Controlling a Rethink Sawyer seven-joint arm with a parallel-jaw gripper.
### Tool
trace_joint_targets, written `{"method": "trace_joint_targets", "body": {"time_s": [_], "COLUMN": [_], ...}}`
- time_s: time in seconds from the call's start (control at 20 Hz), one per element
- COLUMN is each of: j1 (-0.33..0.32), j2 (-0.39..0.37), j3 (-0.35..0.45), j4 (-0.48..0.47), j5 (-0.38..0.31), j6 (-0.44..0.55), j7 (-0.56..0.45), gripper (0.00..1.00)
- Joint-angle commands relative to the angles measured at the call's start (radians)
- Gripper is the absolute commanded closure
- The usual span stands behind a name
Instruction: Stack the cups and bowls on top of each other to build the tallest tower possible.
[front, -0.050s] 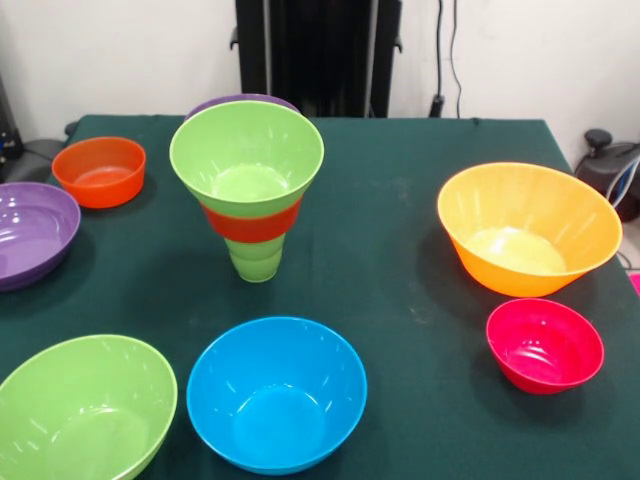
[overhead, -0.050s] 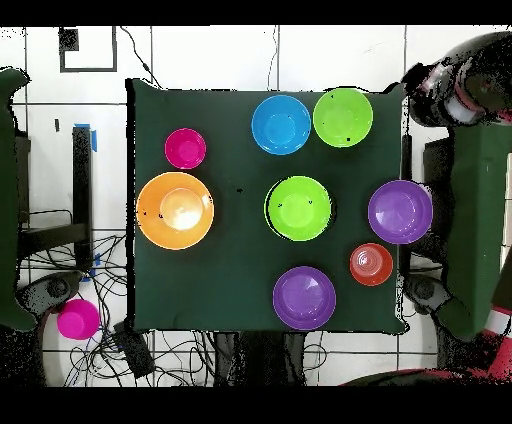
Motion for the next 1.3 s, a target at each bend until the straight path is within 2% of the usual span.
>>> {"method": "trace_joint_targets", "body": {"time_s": [0.05,0.2,0.45,0.75,1.1,1.2,1.3], "j1": [-0.025,-0.039,-0.044,-0.036,-0.032,-0.037,-0.056], "j2": [0.012,0.031,0.016,-0.015,0.002,-0.014,-0.046], "j3": [-0.05,-0.058,-0.084,-0.113,-0.127,-0.132,-0.131], "j4": [0.168,0.219,0.32,0.386,0.38,0.409,0.474], "j5": [0.053,0.067,0.099,0.136,0.128,0.114,0.098], "j6": [0.049,-0.042,-0.149,-0.2,-0.227,-0.25,-0.32], "j7": [-0.067,-0.047,0.026,0.068,0.011,-0.023,-0.059], "gripper": [0.0,0.0,0.0,0.0,0.0,0.0,0.0]}}
